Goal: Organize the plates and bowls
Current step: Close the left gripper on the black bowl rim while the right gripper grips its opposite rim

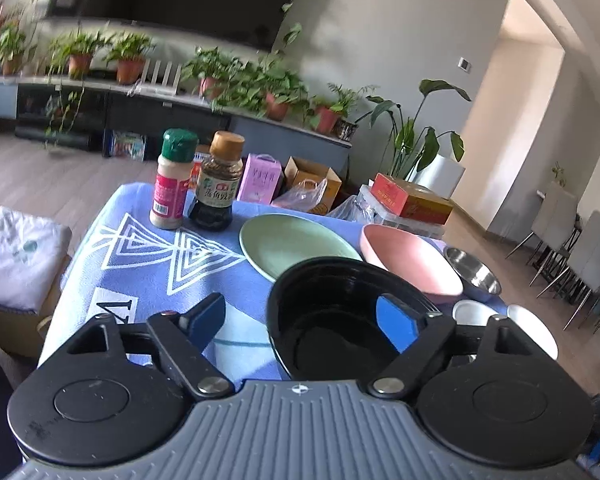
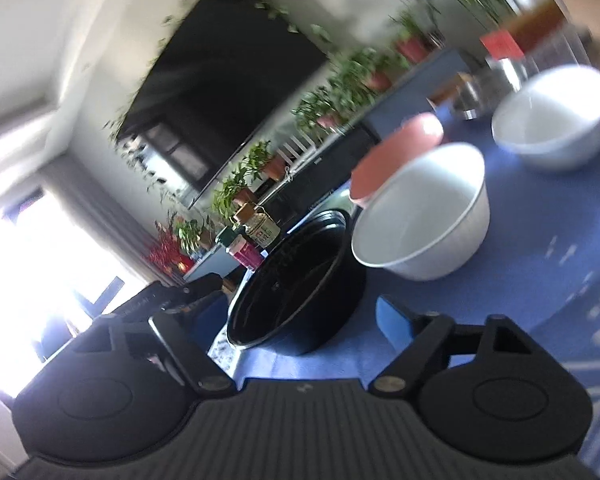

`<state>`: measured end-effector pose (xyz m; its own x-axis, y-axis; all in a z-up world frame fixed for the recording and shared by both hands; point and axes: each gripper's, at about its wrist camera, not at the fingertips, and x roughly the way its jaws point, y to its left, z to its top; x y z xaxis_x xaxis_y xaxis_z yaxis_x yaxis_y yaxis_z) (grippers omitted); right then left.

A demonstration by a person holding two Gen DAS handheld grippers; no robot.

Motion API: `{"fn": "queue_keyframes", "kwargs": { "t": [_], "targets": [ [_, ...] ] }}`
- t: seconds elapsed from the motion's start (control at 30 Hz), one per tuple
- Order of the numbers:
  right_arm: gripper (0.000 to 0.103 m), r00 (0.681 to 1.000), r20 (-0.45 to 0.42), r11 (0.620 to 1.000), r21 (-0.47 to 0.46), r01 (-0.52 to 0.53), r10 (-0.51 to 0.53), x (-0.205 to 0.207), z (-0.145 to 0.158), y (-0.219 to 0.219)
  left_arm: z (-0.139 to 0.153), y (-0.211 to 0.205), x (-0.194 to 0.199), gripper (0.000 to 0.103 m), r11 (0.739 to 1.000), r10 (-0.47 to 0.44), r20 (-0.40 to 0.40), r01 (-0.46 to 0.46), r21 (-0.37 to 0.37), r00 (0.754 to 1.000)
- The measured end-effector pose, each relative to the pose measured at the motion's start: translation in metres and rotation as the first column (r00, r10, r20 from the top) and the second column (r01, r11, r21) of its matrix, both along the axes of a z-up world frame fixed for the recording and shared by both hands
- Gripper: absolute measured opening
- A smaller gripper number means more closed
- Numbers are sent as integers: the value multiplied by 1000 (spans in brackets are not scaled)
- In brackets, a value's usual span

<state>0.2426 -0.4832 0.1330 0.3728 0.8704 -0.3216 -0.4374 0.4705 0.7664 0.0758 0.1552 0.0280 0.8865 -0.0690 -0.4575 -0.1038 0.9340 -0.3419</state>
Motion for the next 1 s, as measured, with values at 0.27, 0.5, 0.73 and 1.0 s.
{"fn": "queue_keyframes", "kwargs": {
  "t": [0.27, 0.5, 0.73, 1.0],
  "targets": [
    [81, 991, -118, 998, 0, 64, -63, 4, -4, 19, -19, 26, 20, 56, 992, 49, -77, -57, -110, 996],
    [76, 987, -151, 997, 26, 69, -64, 11, -10, 13, -24, 23, 23, 49, 992, 27, -102, -39, -123, 994],
    [45, 979, -198, 998, 24, 60, -54, 22, -5, 20, -26, 15, 22, 23, 995, -5, -102, -6, -104, 995],
    [42, 984, -172, 999, 6, 49, -47, 14, 0, 16, -14, 10, 0, 10, 999, 6, -66, -9, -50, 998]
  ]
}}
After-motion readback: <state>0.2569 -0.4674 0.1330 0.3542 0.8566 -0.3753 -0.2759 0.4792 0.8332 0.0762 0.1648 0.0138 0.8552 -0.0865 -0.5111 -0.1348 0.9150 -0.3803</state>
